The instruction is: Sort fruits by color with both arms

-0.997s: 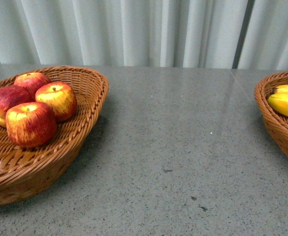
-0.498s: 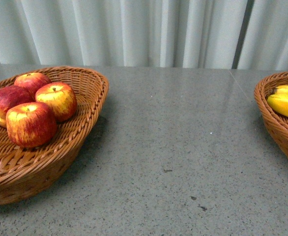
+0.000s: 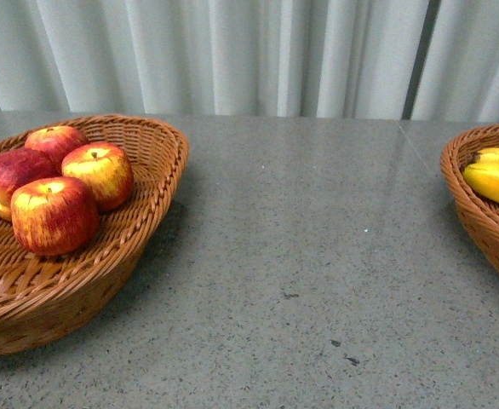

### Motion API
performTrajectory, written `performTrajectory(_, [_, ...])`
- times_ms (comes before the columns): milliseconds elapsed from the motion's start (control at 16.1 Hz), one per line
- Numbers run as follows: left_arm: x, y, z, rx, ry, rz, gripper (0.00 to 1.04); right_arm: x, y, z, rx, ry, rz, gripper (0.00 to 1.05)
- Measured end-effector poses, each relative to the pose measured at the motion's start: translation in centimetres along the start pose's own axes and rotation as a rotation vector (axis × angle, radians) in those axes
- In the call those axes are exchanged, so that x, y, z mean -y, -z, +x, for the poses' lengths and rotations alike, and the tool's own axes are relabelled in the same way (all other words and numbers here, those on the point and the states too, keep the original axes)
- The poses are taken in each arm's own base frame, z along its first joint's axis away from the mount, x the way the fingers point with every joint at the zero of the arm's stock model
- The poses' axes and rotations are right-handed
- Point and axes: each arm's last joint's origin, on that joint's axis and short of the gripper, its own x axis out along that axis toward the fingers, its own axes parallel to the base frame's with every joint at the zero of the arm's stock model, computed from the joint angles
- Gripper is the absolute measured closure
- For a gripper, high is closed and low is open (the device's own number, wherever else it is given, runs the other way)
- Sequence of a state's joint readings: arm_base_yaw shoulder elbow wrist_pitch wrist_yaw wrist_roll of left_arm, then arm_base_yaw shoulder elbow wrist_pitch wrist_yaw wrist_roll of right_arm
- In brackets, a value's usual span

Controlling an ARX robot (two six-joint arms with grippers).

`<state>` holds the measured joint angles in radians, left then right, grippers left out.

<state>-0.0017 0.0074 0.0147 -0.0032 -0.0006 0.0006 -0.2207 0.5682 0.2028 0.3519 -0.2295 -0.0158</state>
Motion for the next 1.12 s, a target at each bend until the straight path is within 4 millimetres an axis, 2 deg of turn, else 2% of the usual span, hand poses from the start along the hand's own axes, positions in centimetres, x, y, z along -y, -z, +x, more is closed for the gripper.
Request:
performTrajectory(125, [0.0,0.0,0.0,0.0,0.0,0.0,0.07,-1.9,2.3,-1.7,0.013,0.027,0.001,1.03])
performTrajectory(187, [0.0,0.0,0.0,0.0,0.001,0.0,0.07,-2.6,2.6,-1.9,0.016,-0.009,0.002,1.03])
performTrajectory(374, [0.0,0.0,0.0,0.0,0.001,0.0,0.07,-2.6,3.4,-2.3,0.004,0.009,0.003,1.03])
performTrajectory(1121, [0.0,0.0,0.0,0.0,0.0,0.0,0.07,-2.6,4.2,-3.1,0.026,0.009,0.003,1.03])
